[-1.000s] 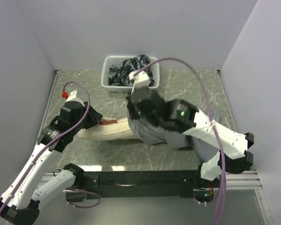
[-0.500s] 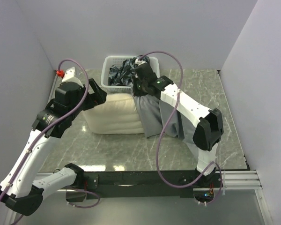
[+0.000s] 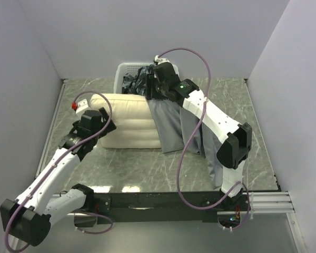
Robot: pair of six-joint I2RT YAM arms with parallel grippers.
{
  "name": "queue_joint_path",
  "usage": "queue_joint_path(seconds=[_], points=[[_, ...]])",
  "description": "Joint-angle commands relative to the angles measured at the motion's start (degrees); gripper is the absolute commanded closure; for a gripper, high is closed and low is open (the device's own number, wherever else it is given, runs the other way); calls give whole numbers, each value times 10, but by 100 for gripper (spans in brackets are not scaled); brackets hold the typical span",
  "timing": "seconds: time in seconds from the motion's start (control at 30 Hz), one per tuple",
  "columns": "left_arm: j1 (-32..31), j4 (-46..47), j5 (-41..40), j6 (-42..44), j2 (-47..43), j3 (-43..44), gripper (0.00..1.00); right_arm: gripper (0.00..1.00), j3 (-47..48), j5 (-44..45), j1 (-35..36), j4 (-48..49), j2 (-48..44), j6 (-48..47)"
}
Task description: Put the pillow into the pillowcase
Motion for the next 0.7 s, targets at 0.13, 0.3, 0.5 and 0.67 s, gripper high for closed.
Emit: queue_joint_path(seconds=[0.13,0.3,0.5,0.67], points=[[27,261,29,-32,-3,-152,1,13,1,98,6,-24,-96,-23],[27,365,9,-6,14,-204,1,11,-97,129,30,-3,-166,-6],[34,458,23,31,42,-240,1,9,-258,142,60,58,-209,20],[40,461,29,23,111,-225,1,9,-295,145,69,64,-163,33]])
